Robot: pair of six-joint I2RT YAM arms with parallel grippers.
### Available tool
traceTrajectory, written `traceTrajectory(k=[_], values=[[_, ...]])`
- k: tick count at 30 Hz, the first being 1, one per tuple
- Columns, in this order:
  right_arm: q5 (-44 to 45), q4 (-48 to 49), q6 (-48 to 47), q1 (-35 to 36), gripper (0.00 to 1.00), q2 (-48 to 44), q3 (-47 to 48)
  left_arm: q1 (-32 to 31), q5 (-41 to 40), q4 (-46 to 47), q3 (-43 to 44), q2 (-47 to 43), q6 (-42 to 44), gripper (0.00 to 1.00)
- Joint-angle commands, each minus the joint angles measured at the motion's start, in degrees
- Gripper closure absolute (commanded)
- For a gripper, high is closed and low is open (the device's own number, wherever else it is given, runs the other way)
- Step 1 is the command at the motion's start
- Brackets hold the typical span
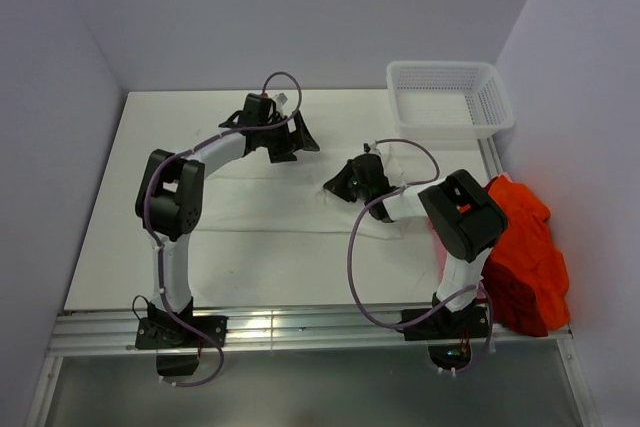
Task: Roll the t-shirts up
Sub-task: Fold the tshirt
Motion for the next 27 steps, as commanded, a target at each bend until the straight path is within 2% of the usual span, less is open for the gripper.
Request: traceTrajectory(k=[1,9,17,22,27], values=[[-1.05,3.93,0.78,-0.10,0.94,1.81,1.12,1.01,0.25,1.69,-0.14,-1.18,-0.20,0.05],[0.71,-3.98,-0.71,-0.18,0.96,0.58,-0.72,1.19,-1.07,0.81,1.00,1.54,0.42,0.05],[2.12,-7.33,-4.84,-0.53,0.96,-6.09,-2.66,1.54,-2.74,-0.60,2.58,2.77,0.95,0.05],[1.85,-10.65,-7.48,-1.77,0.86,-11.01,0.76,2.94,-2.66,-0.51,1.53,0.05,0.33,0.05],[6.67,-19.42,-6.70,-1.77,0.64,-20.14,0.16,4.96,-4.76,-1.48,-0.75,-4.08,0.07,0.04]])
